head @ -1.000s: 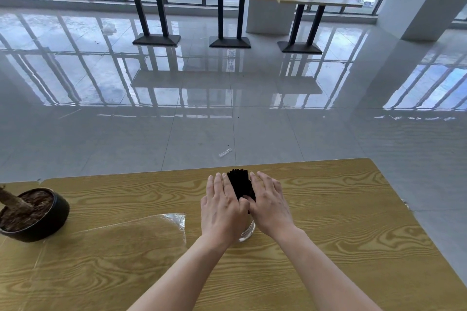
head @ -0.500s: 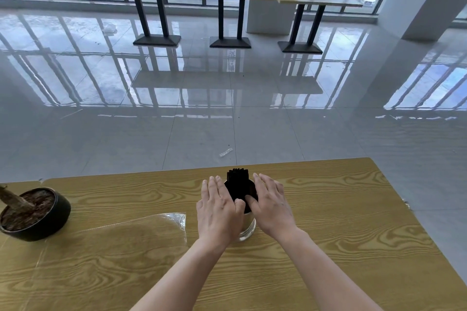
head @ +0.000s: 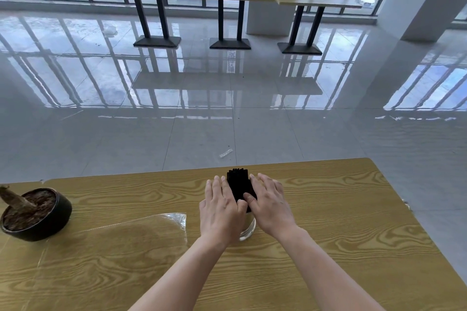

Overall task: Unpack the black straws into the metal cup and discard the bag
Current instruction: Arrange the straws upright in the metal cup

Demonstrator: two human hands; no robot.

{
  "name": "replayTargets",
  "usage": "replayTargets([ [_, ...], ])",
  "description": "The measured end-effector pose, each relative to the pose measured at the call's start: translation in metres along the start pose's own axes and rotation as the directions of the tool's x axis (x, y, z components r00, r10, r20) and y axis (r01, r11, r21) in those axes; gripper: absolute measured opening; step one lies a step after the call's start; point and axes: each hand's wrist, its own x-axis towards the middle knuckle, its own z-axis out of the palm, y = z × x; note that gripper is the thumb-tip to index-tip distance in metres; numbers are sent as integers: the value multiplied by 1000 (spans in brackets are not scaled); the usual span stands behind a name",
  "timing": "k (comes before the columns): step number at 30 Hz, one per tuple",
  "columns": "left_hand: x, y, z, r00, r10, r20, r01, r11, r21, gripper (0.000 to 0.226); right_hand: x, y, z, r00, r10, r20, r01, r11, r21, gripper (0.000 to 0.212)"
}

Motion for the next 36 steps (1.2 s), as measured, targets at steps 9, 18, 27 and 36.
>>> replayTargets([
  [9, -2, -5, -12, 1000, 26, -7, -26, 999, -29, 75, -3, -2, -4, 1000, 8, -9, -8, 999, 34, 64],
  [18, -15, -22, -39, 989, 103, -102, -94, 992, 87, 77, -15, -25, -19, 981, -109, -162, 113, 993, 17, 55],
  [27, -47, -65, -83, 963, 206, -175, -139, 932, 333, 76, -34, -71, -29, 924, -310, -222, 291, 950, -117, 48],
  [36, -95, -148, -111, 968, 149, -202, -43, 892, 450, 75, -61, -135, 14, 890, -438, -125, 420, 895, -148, 45],
])
